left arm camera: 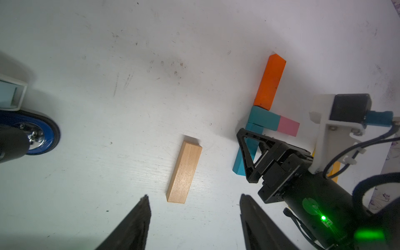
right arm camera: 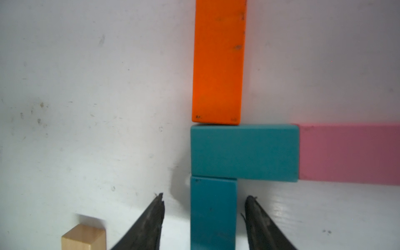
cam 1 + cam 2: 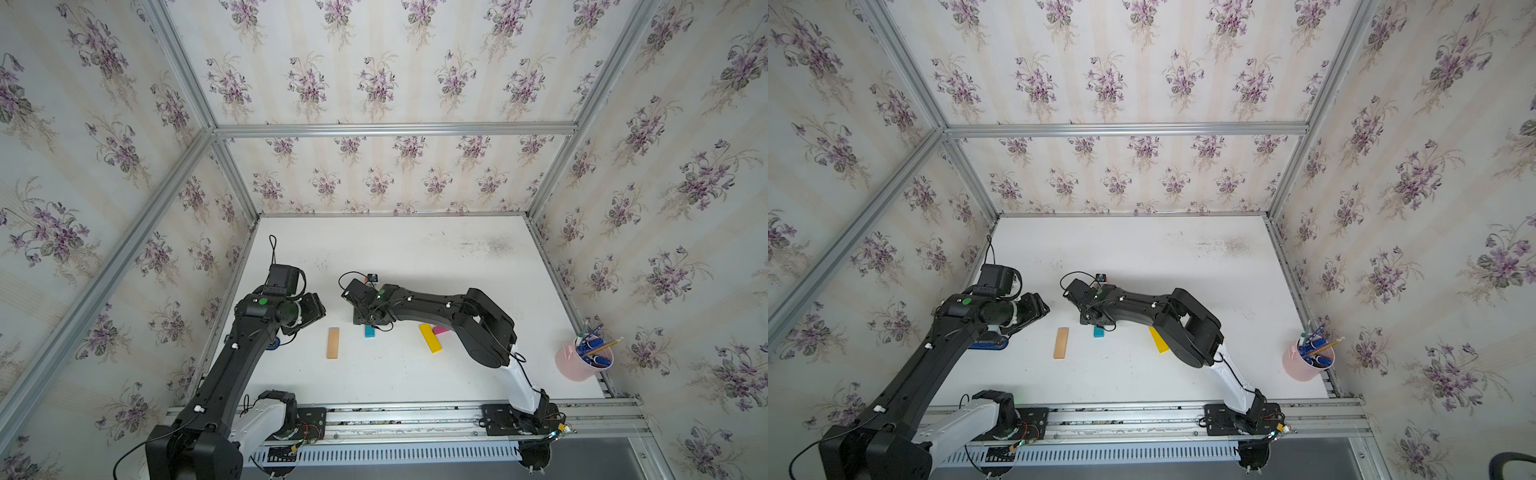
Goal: Assemble the letter h with building blocks
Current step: Assemble the building block at the center of the board.
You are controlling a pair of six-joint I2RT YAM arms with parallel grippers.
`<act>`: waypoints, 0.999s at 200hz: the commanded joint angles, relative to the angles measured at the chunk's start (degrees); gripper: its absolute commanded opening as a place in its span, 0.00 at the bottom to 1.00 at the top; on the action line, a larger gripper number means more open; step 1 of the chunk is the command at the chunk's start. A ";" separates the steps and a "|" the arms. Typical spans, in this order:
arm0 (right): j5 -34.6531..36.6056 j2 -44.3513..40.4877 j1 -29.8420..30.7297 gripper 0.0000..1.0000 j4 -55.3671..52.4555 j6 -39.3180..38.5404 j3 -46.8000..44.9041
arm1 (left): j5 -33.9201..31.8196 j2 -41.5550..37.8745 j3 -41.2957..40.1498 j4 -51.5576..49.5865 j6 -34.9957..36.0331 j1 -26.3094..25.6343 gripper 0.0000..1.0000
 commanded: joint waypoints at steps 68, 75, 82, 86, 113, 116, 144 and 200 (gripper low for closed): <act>-2.79 -2.14 0.81 0.49 -6.37 2.56 -4.18 | 0.43 -0.06 -0.28 1.01 0.64 0.03 0.68; -2.92 -1.94 0.82 0.48 -6.36 2.43 -3.98 | 0.43 -0.06 -0.38 1.10 0.65 0.03 0.68; -2.92 -1.76 0.81 0.48 -6.34 2.41 -3.82 | 0.35 -0.06 -0.38 1.05 0.71 0.01 0.68; -2.92 -1.67 0.77 0.48 -6.37 2.34 -3.71 | 0.33 -0.02 -0.40 1.05 0.73 0.02 0.68; -2.73 -1.22 0.72 0.44 -6.40 1.81 -3.00 | 0.43 0.11 -0.40 1.09 0.73 0.03 0.68; -2.71 -1.20 0.73 0.44 -6.38 1.74 -2.87 | 0.43 0.11 -0.43 1.11 0.69 0.03 0.68; -3.21 -0.47 0.71 0.40 -6.31 0.81 -1.86 | 0.42 0.37 -0.12 1.17 0.73 0.01 0.68; -5.30 0.11 0.81 0.34 -5.15 0.05 -1.50 | 0.17 0.62 -0.04 1.21 0.99 0.01 0.68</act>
